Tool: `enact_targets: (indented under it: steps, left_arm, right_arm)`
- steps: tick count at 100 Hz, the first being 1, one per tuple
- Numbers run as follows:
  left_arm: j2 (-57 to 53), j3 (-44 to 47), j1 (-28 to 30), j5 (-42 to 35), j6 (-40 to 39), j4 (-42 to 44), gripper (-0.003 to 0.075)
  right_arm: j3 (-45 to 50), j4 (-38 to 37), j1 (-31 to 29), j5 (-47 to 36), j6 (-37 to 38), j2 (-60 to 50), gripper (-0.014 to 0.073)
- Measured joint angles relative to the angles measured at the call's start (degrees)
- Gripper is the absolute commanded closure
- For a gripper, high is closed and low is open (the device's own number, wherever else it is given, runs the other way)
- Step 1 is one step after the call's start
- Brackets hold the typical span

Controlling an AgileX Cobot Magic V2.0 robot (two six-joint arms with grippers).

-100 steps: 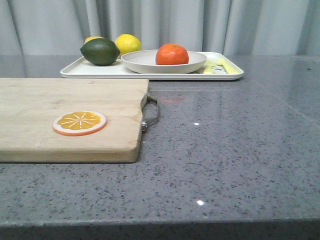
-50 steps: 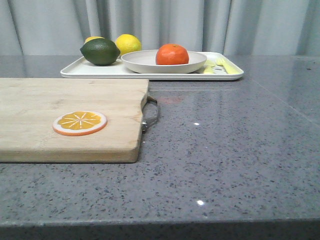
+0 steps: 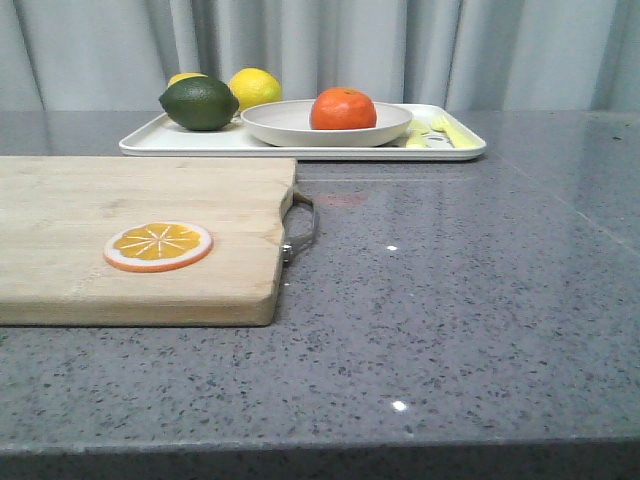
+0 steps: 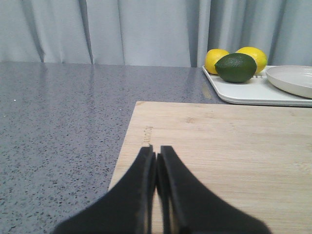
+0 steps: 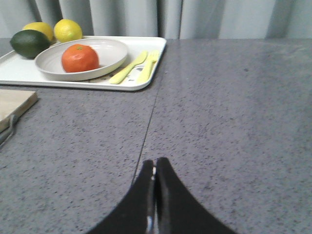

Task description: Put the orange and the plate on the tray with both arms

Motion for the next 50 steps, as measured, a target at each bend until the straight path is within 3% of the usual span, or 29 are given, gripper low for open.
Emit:
enact_targets:
  steps: [23,50]
  left_arm:
    - [0.0,0.0,0.0,0.0,0.0,0.0,0.0739]
    - [0.0,0.0,0.0,0.0,0.0,0.0,0.0739]
  right_arm:
    - [7.5,-8.0,-3.6,-7.9,5.8,-4.9,0.0661]
    - [17.2,-9.5,-4.7,-14.6,7.2,-11.6,0.0661]
